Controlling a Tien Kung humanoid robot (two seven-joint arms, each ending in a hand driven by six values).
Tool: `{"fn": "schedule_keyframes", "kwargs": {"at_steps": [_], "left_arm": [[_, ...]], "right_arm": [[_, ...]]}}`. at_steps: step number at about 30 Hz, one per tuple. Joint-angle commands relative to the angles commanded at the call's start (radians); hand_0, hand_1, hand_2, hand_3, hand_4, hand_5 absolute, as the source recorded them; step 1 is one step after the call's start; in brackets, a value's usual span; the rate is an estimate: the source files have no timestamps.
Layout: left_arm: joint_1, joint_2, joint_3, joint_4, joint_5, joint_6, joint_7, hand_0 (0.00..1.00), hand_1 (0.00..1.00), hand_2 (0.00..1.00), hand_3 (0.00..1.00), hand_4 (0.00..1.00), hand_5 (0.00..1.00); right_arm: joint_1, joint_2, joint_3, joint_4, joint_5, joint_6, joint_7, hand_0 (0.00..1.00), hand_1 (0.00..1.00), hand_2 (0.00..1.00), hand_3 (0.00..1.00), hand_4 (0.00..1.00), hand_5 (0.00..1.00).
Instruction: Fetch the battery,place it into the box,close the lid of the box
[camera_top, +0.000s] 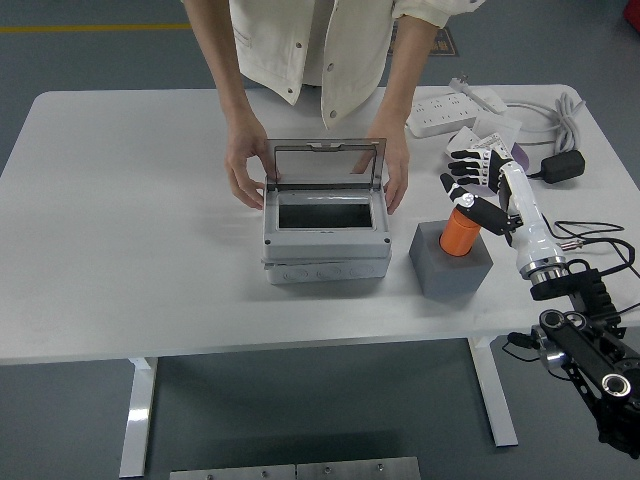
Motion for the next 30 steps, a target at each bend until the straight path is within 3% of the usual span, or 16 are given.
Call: {"fn": "schedule_keyframes", "kwargs": {"at_steps": [11, 12, 30], "left_arm": [[-0.002, -0.002, -0.002, 0.0, 0.002, -0.001, 0.001, 0.654, 0.727, 0.596, 0.573, 0.5, 0.225], [-0.002, -0.003, -0.002, 0.0, 0.002, -0.001, 0.0, 0.653, 0.727, 0.596, 0.573, 0.499, 0.224], [-0.003, -0.006, -0.001, 0.0, 0.004, -0.002, -0.001, 0.652, 0.728, 0.593, 0.571, 0.495, 0.221]], "right_arm": [[-0.012, 0.008, -0.013, -0.012, -0.008, 0.0, -0.01, 0.661, 0.665, 0.648, 0.739, 0.788, 0.308], [-0.014, 0.008, -0.014, -0.013, -0.007, 0.0, -0.01, 0.669, 0.673, 0.642, 0.743, 0.801, 0.272], [-0.032, 0.014, -0.027, -0.052, -0.01, 0.008, -0.012, 0.658, 0.651, 0.621, 0.729, 0.802, 0.276]]}}
